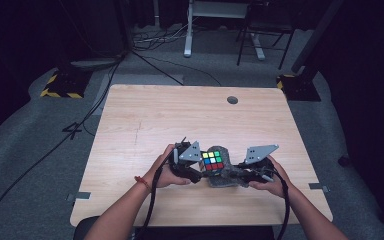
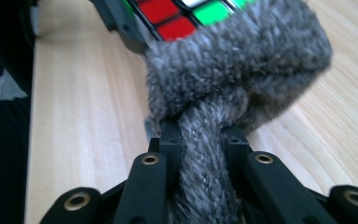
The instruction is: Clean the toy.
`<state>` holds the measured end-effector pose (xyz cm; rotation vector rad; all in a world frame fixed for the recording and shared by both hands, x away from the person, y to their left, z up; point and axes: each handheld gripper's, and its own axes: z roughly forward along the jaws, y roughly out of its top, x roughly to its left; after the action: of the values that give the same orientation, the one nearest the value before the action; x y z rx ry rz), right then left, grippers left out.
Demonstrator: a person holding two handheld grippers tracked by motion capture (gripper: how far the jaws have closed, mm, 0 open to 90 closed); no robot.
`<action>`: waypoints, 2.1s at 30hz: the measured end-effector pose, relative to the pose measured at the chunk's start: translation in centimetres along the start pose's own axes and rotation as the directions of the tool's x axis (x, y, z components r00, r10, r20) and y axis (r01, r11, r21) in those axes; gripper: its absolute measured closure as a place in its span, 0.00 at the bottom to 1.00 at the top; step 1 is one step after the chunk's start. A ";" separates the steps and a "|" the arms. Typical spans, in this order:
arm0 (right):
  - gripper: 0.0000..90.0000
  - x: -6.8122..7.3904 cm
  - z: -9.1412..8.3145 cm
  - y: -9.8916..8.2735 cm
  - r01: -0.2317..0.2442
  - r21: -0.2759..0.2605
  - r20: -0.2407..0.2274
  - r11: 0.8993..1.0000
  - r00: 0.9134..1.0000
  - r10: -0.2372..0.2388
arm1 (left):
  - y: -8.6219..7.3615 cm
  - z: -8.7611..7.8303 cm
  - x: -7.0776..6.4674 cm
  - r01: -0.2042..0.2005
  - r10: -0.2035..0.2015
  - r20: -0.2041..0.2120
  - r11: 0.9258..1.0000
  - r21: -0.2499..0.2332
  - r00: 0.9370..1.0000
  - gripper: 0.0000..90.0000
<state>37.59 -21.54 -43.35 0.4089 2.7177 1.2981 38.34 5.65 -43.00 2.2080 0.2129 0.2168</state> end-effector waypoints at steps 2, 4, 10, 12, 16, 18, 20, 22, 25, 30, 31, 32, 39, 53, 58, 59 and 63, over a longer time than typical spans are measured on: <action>0.85 0.1 -0.1 0.1 0.007 -0.011 0.004 1.000 1.000 -0.007 | -0.1 0.1 0.2 0.013 -0.013 0.010 1.000 0.004 1.000 0.38; 0.85 0.2 -0.3 0.1 0.013 -0.027 0.011 1.000 1.000 -0.013 | -0.2 0.2 0.2 0.015 -0.015 0.010 1.000 0.008 1.000 0.38; 0.85 0.5 -0.5 0.3 0.027 -0.076 -0.001 0.997 1.000 -0.028 | -0.1 0.7 -0.1 -0.008 0.009 -0.008 0.999 0.044 1.000 0.36; 0.86 0.8 -0.6 0.5 0.042 -0.100 0.008 0.994 0.999 -0.041 | -0.2 1.0 -0.4 -0.025 0.027 -0.030 0.998 0.058 0.999 0.37; 0.86 1.2 -0.5 0.8 0.060 -0.096 0.030 0.994 0.998 -0.058 | -0.1 1.5 -0.4 -0.038 0.041 -0.036 0.996 0.083 0.999 0.37; 0.86 1.1 -0.6 0.9 0.055 -0.103 0.018 0.993 0.998 -0.053 | 0.0 1.7 -0.4 -0.040 0.044 -0.044 0.996 0.085 0.998 0.37; 0.86 1.2 -0.5 1.0 0.049 -0.110 0.014 0.993 0.999 -0.048 | 0.0 2.0 -0.5 -0.035 0.040 -0.047 0.995 0.096 0.998 0.37; 0.86 1.2 -0.3 1.0 0.046 -0.114 0.002 0.992 0.999 -0.046 | 0.0 2.3 -0.6 -0.040 0.045 -0.056 0.995 0.095 0.997 0.36; 0.86 1.3 -0.2 1.1 0.051 -0.116 -0.007 0.992 0.999 -0.052 | 0.0 2.7 -0.7 -0.045 0.052 -0.060 0.994 0.102 0.997 0.37; 0.86 0.8 -0.5 1.0 0.037 -0.092 0.037 0.995 0.999 -0.033 | 0.1 2.4 -0.8 -0.056 0.061 -0.053 0.995 0.088 0.997 0.37; 0.86 0.5 -0.6 0.9 0.025 -0.088 0.052 0.996 0.998 -0.021 | 0.2 2.2 -0.9 -0.062 0.066 -0.051 0.995 0.079 0.997 0.37; 0.86 0.2 -0.6 0.7 0.015 -0.078 0.071 0.997 0.997 -0.010 | 0.3 2.1 -1.0 -0.070 0.074 -0.049 0.995 0.078 0.996 0.37; 0.86 -0.9 0.3 -0.7 -0.030 -0.001 0.111 1.000 0.993 0.029 | 0.3 1.5 -1.1 -0.083 0.088 -0.065 0.994 0.075 0.994 0.37; 0.86 1.4 -0.5 1.4 0.045 -0.111 0.083 0.993 0.996 -0.036 | 0.7 2.4 -2.1 -0.127 0.135 -0.058 0.984 0.128 0.989 0.37; 0.86 0.2 -0.1 0.7 0.009 -0.043 0.124 0.999 0.992 -0.004 | 0.8 1.7 -2.0 -0.121 0.128 -0.061 0.987 0.109 0.990 0.37; 0.86 0.0 -0.1 0.5 -0.002 -0.043 0.117 0.999 0.993 0.007 | 0.8 1.5 -1.9 -0.124 0.130 -0.062 0.987 0.100 0.990 0.37; 0.86 0.0 -0.1 0.0 -0.005 -0.014 0.080 1.000 0.997 0.006 | 0.8 0.6 -1.3 -0.109 0.115 -0.079 0.991 0.082 0.990 0.37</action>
<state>37.61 -21.62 -43.23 0.4565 2.6424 1.2733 37.24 4.43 -42.79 2.2924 0.1452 0.3686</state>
